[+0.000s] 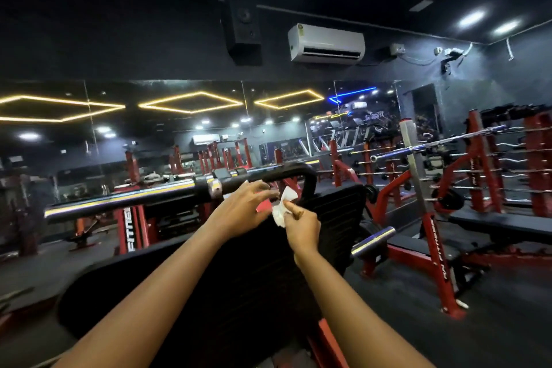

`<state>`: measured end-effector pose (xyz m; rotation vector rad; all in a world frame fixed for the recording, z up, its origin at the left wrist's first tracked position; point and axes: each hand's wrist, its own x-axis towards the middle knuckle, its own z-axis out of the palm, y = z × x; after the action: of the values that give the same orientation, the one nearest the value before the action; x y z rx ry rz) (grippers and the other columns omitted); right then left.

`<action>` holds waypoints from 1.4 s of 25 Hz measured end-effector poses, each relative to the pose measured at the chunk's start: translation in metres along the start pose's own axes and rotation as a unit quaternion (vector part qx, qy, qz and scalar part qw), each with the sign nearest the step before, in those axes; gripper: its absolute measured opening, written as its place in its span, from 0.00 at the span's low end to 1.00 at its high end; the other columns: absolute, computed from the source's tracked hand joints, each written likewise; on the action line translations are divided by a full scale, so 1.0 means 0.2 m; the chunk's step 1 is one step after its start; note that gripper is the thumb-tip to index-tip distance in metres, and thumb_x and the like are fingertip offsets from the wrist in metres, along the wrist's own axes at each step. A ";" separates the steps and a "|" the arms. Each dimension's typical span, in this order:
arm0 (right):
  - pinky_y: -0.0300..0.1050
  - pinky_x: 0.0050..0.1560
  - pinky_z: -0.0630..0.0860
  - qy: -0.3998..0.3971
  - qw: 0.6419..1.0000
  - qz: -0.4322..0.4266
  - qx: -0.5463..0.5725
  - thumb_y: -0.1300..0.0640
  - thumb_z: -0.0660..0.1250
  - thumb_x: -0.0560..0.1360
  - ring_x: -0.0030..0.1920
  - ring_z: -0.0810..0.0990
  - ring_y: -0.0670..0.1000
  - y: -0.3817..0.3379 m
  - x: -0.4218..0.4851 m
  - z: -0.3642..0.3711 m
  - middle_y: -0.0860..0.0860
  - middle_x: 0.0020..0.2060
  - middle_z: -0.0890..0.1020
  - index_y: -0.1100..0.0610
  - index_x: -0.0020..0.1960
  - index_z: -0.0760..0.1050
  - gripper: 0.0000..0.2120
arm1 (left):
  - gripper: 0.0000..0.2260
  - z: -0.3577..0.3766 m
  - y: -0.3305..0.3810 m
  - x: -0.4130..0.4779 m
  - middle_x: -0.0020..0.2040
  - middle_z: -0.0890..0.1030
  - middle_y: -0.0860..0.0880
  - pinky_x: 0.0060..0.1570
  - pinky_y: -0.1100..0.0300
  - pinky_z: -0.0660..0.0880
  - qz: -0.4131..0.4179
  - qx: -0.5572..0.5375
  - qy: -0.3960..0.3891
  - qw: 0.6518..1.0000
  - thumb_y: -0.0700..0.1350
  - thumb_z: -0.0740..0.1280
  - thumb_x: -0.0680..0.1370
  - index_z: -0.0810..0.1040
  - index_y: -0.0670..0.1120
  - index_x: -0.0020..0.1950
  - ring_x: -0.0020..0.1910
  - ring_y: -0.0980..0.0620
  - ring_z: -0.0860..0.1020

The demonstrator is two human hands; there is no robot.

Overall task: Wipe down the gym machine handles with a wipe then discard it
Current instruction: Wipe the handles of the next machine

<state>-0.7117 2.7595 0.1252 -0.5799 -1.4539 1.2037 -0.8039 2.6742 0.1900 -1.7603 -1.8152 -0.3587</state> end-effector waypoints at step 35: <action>0.35 0.43 0.67 0.307 0.752 0.286 -0.508 0.63 0.61 0.75 0.45 0.80 0.53 -0.77 -3.97 -1.51 0.60 0.54 0.81 0.58 0.62 0.75 0.16 | 0.22 -0.30 2.47 -2.56 0.66 0.72 0.43 0.65 0.52 0.67 0.306 -0.336 -0.312 0.835 0.54 0.60 0.79 0.68 0.45 0.69 0.66 0.45 0.70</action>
<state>-0.1756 2.1264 -0.1139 -2.0799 -1.2569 0.3993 -0.3288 2.2661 -0.1531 -3.1283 -1.4339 -0.1609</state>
